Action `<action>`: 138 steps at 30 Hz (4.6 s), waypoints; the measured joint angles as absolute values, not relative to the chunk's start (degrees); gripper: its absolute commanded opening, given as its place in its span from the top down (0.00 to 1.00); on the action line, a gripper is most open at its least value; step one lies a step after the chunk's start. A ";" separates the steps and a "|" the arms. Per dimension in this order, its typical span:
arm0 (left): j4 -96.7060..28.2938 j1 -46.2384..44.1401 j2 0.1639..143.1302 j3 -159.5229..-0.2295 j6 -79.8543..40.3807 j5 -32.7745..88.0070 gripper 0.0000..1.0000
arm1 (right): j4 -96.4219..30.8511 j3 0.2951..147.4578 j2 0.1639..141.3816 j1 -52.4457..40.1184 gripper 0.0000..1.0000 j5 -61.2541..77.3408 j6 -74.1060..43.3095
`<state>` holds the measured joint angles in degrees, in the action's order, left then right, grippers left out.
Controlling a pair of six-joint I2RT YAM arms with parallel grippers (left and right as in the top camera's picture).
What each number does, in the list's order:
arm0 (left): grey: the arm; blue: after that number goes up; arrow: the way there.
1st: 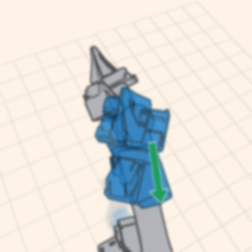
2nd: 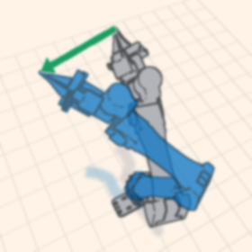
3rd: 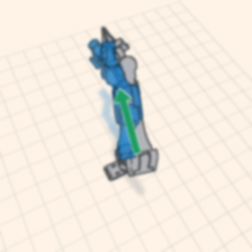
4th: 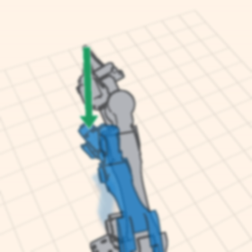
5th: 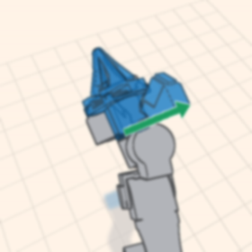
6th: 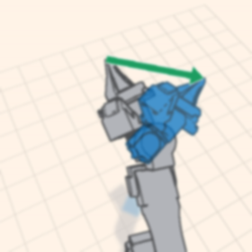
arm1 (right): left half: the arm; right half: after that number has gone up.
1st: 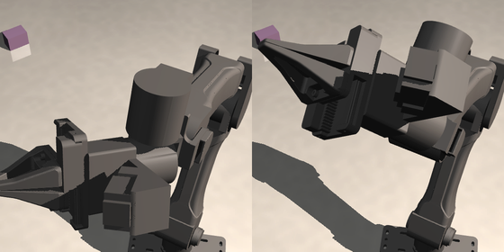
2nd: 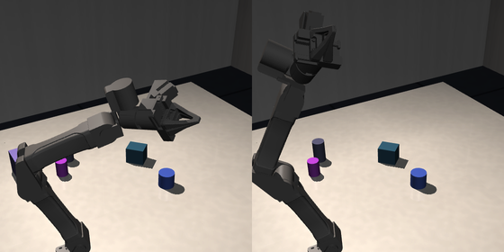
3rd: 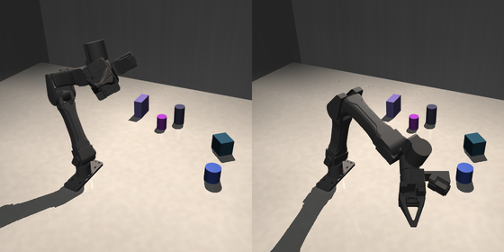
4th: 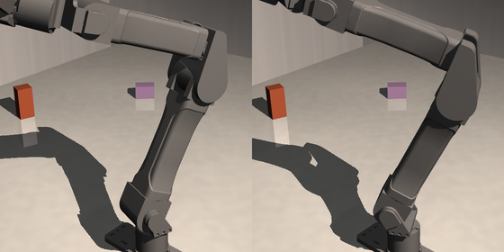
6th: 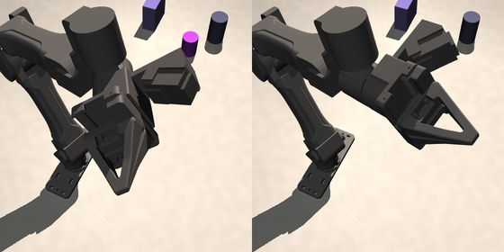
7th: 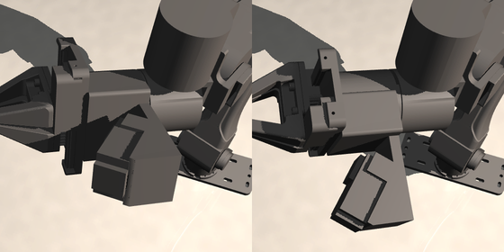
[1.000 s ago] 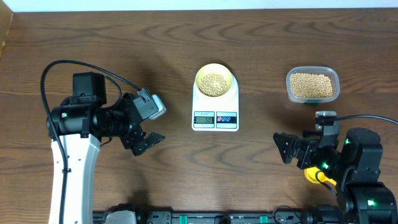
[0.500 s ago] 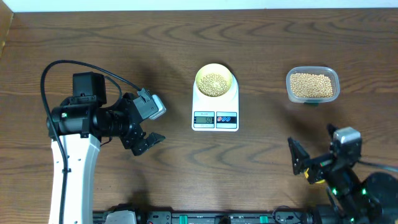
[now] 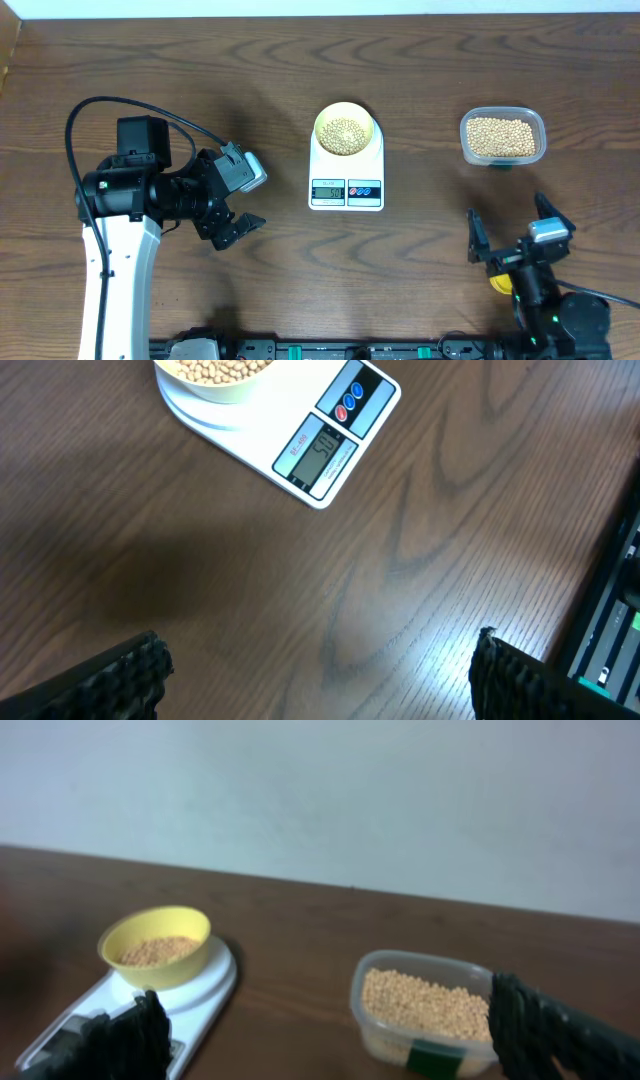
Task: Scoop item into bowl and weigh 50g on scale
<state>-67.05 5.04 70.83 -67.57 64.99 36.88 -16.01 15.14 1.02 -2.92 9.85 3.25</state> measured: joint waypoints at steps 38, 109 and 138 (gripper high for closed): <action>-67.02 5.04 70.83 -67.57 64.99 36.88 0.02 | -3.38 0.40 0.69 -3.25 0.01 8.91 3.40; -88.92 5.04 4.01 -59.33 63.11 37.21 0.02 | -3.40 0.40 0.69 -3.25 0.01 8.71 3.40; -72.18 0.64 0.25 -56.03 61.39 37.47 0.02 | -3.40 0.40 0.69 -3.25 0.01 8.69 3.40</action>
